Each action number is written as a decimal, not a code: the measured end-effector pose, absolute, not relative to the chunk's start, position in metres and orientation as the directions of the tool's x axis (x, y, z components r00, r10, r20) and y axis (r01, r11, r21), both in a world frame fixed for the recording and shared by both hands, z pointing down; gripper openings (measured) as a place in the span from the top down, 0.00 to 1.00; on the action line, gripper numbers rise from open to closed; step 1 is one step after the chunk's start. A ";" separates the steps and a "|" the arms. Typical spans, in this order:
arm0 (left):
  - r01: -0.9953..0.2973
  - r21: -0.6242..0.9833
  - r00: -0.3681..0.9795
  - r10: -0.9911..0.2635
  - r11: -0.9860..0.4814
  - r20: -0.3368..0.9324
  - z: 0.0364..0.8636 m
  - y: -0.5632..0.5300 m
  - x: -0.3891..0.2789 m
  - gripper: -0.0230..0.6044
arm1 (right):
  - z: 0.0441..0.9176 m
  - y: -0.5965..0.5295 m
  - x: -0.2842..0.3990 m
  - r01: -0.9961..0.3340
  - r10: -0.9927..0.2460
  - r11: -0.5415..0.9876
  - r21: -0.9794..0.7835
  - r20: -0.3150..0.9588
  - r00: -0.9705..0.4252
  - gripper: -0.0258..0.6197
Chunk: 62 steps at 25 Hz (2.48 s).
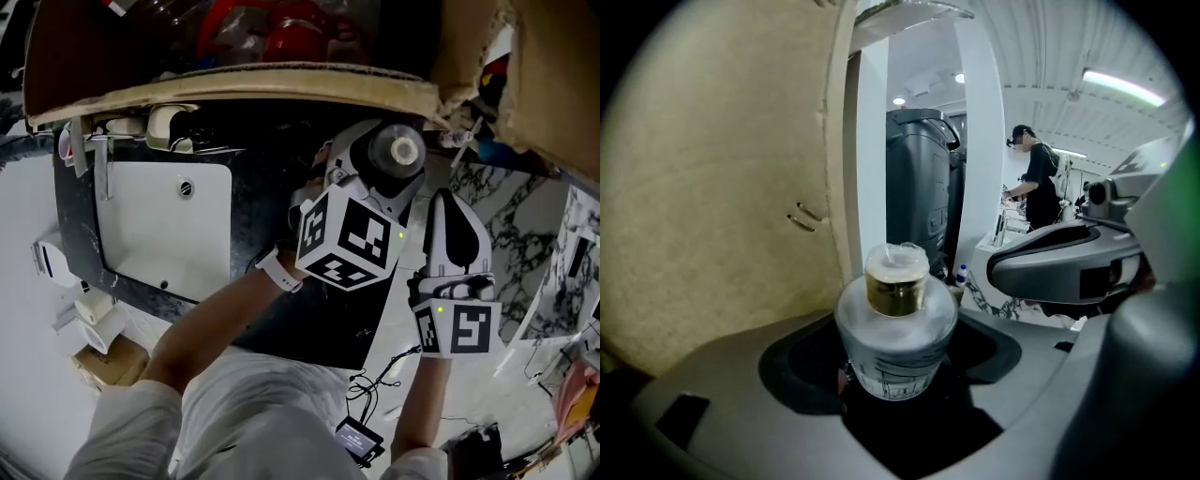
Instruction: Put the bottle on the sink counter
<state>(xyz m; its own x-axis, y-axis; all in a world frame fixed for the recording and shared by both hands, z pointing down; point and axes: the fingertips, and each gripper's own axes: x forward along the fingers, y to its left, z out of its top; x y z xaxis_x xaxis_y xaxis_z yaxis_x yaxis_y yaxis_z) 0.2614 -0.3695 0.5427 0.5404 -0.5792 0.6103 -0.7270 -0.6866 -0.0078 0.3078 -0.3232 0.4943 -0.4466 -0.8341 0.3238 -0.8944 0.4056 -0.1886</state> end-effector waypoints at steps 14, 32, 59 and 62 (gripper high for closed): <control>-0.805 0.080 0.522 -0.638 -0.588 0.566 0.551 -0.387 0.266 0.43 | 0.491 -0.324 0.322 -0.908 -0.850 0.377 -0.186 0.320 -0.418 0.94; -0.771 0.078 0.534 -0.576 -0.632 0.618 0.535 -0.350 0.234 0.42 | 0.460 -0.302 0.315 -0.934 -0.885 0.307 -0.180 0.307 -0.350 0.94; -0.767 0.156 0.601 -0.613 -0.622 0.513 0.406 -0.237 0.120 0.75 | 0.368 -0.213 0.226 -0.945 -0.904 0.296 -0.140 0.279 -0.324 0.94; -0.783 0.146 0.588 -0.644 -0.604 0.490 0.391 -0.228 0.104 0.84 | 0.353 -0.202 0.216 -0.945 -0.906 0.302 -0.122 0.272 -0.325 0.94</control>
<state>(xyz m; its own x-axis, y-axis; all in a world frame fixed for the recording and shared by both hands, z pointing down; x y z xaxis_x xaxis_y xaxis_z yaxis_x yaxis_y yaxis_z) 0.1038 -0.2283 0.3914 0.5878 -0.6436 0.4901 -0.7834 -0.6040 0.1465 0.2160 -0.2024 0.3529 -0.3246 -0.9058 0.2722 -0.9454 0.3022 -0.1219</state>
